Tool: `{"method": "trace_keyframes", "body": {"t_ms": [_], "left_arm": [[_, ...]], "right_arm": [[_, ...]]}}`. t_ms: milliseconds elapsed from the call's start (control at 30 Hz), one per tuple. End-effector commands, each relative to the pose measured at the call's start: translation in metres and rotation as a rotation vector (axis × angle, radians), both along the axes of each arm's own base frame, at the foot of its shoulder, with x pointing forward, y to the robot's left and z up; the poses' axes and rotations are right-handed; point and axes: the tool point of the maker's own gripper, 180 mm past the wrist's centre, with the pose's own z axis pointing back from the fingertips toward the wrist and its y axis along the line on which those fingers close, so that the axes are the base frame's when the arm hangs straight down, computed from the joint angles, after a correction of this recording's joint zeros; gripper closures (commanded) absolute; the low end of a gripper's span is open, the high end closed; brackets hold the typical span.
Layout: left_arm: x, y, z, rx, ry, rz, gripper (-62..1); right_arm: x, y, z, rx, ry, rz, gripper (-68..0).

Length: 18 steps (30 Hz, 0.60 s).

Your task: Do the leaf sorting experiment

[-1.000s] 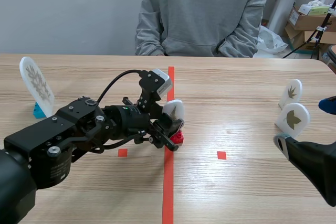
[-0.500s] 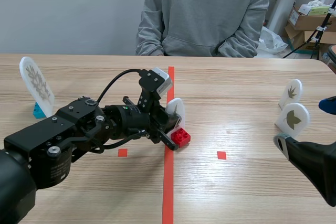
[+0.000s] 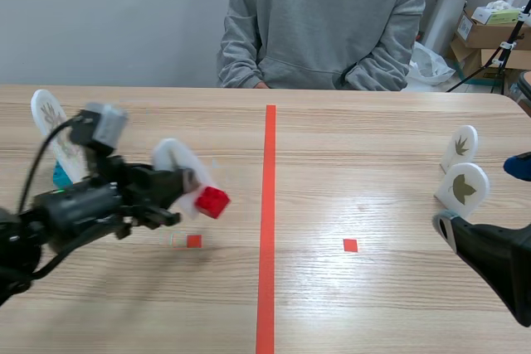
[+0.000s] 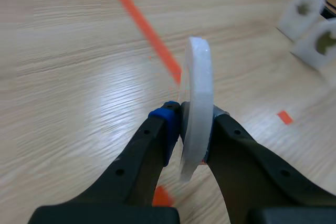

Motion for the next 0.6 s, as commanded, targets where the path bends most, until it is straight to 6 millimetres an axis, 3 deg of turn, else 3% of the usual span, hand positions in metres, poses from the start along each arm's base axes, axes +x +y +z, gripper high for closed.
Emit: {"method": "trace_keyframes", "body": {"t_ms": [0,133,267,400,567], "left_arm": [[0.003,0.015,0.003,-0.027,-0.012,0.058,-4.0],[0.006,0.075,0.005,0.007,-0.019,0.228,-4.0],[0.014,0.122,0.010,0.084,-0.035,0.375,-4.0],[0.025,0.150,0.009,0.196,-0.042,0.446,-4.0],[0.034,0.169,0.000,0.255,-0.025,0.501,-4.0]], "right_arm": [[0.003,0.001,0.005,0.011,-0.022,0.009,-67.9],[0.003,0.001,0.005,0.011,-0.023,0.009,-67.9],[0.003,0.001,0.005,0.010,-0.022,0.009,-67.9],[0.004,0.001,0.006,0.010,-0.025,0.009,-67.9],[0.004,0.001,0.006,0.010,-0.025,0.009,-67.9]]}}
